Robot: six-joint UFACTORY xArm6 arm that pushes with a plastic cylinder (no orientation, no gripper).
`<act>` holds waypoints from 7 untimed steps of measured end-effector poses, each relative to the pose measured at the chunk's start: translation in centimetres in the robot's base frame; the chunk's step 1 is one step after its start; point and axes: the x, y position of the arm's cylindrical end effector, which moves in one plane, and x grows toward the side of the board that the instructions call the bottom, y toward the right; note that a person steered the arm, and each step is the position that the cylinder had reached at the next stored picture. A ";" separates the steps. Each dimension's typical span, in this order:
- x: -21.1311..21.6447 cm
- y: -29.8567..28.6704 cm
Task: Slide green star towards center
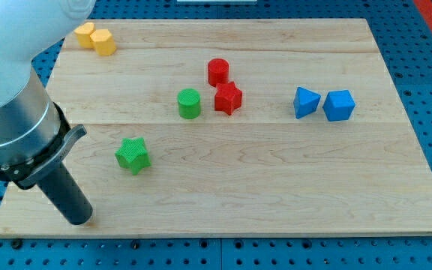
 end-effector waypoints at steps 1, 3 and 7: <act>0.0 0.3; 0.0 1.1; -4.8 4.1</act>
